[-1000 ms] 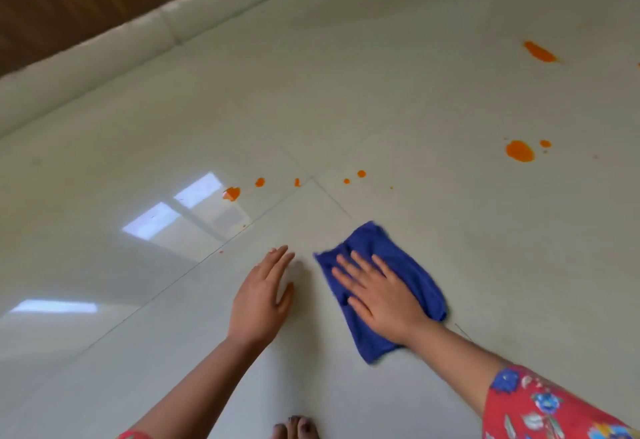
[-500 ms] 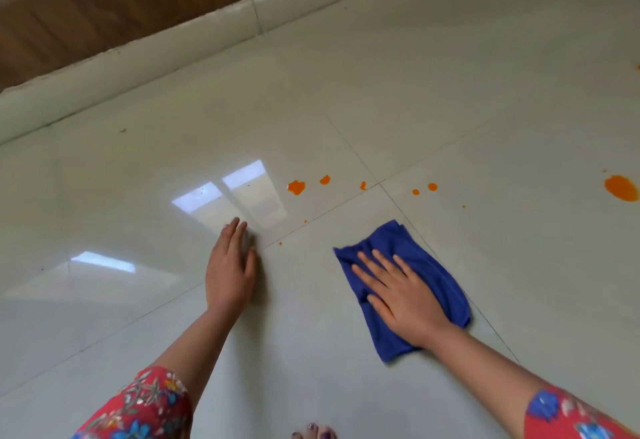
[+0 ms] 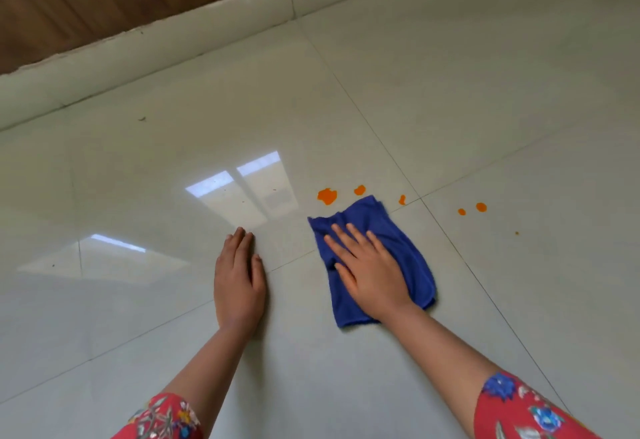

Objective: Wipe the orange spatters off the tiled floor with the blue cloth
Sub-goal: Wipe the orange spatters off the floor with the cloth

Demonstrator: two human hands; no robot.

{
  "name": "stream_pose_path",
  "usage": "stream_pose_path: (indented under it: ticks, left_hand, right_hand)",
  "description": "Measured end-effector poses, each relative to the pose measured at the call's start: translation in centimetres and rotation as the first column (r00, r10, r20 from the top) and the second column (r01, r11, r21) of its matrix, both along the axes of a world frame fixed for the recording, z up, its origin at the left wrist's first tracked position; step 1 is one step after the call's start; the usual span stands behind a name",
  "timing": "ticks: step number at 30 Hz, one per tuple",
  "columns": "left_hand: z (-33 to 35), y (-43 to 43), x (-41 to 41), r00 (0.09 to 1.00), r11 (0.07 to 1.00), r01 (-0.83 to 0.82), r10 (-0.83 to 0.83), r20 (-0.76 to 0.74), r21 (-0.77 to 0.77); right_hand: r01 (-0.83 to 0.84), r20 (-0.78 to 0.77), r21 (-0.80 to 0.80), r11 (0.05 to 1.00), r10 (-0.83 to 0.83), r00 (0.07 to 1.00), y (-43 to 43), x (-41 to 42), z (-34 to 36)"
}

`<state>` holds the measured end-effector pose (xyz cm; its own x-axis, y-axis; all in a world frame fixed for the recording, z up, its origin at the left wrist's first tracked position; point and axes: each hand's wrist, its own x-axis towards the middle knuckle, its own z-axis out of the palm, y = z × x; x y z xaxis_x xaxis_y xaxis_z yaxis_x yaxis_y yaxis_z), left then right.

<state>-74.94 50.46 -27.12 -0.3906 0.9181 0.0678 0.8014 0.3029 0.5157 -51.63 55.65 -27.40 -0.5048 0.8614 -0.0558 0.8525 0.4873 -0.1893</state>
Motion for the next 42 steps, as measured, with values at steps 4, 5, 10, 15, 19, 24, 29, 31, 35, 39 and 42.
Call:
stream_pose_path:
  ticks: [4, 5, 10, 15, 19, 24, 29, 31, 35, 39, 42]
  left_hand:
    - [-0.1, 0.0, 0.1, 0.998, 0.998, -0.052, 0.050, 0.049, 0.039]
    - [-0.1, 0.1, 0.2, 0.995, 0.996, -0.075, 0.072, 0.070, 0.047]
    - [0.2, 2.5, -0.7, 0.993, 0.989, -0.115, 0.113, 0.028, 0.088]
    - [-0.1, 5.5, -3.8, 0.975, 0.974, -0.221, 0.220, 0.033, 0.052]
    - [-0.3, 5.4, -3.3, 0.987, 0.981, -0.163, 0.163, 0.009, 0.104]
    - [-0.1, 5.3, -3.4, 0.987, 0.983, -0.158, 0.157, 0.015, 0.094]
    - [0.4, 4.8, -2.0, 0.992, 0.990, 0.116, -0.113, -0.048, 0.081]
    - [0.7, 4.8, -0.2, 0.988, 0.983, 0.157, -0.157, -0.005, 0.095]
    - [0.7, 6.0, 5.2, 0.982, 0.986, 0.099, -0.118, 0.146, 0.131]
    - [0.6, 6.9, 8.6, 0.970, 0.977, 0.156, -0.180, 0.161, 0.147]
    - [0.2, 6.9, 8.8, 0.979, 0.983, 0.161, -0.171, 0.108, 0.090]
  right_hand:
    - [-0.034, -0.035, 0.022, 0.999, 0.034, 0.999, -4.5, -2.5, 0.3]
    - [-0.101, -0.040, 0.023, 0.995, 0.102, 0.994, -4.6, -3.4, 0.2]
    - [-0.311, -0.049, -0.034, 0.950, 0.309, 0.950, 2.6, -10.5, -0.4]
    - [-0.044, -0.033, 0.012, 0.999, 0.044, 0.998, 6.9, -12.9, -0.2]
    - [-0.034, 0.001, 0.004, 0.999, 0.034, 0.999, 3.4, -13.6, -0.2]
    - [-0.216, 0.014, -0.022, 0.976, 0.216, 0.976, 9.0, -15.7, 0.5]
    - [0.322, -0.025, 0.103, 0.941, -0.322, 0.947, 9.8, -9.3, 0.2]
    - [0.397, -0.059, 0.128, 0.909, -0.392, 0.918, 5.4, -5.8, 0.0]
    - [0.083, -0.037, 0.099, 0.992, -0.079, 0.996, 1.5, -3.5, -0.6]
    - [0.126, -0.015, 0.072, 0.989, -0.125, 0.992, 8.7, -1.0, -0.5]
    - [0.430, -0.091, 0.066, 0.900, -0.424, 0.901, 8.9, 1.9, -0.5]
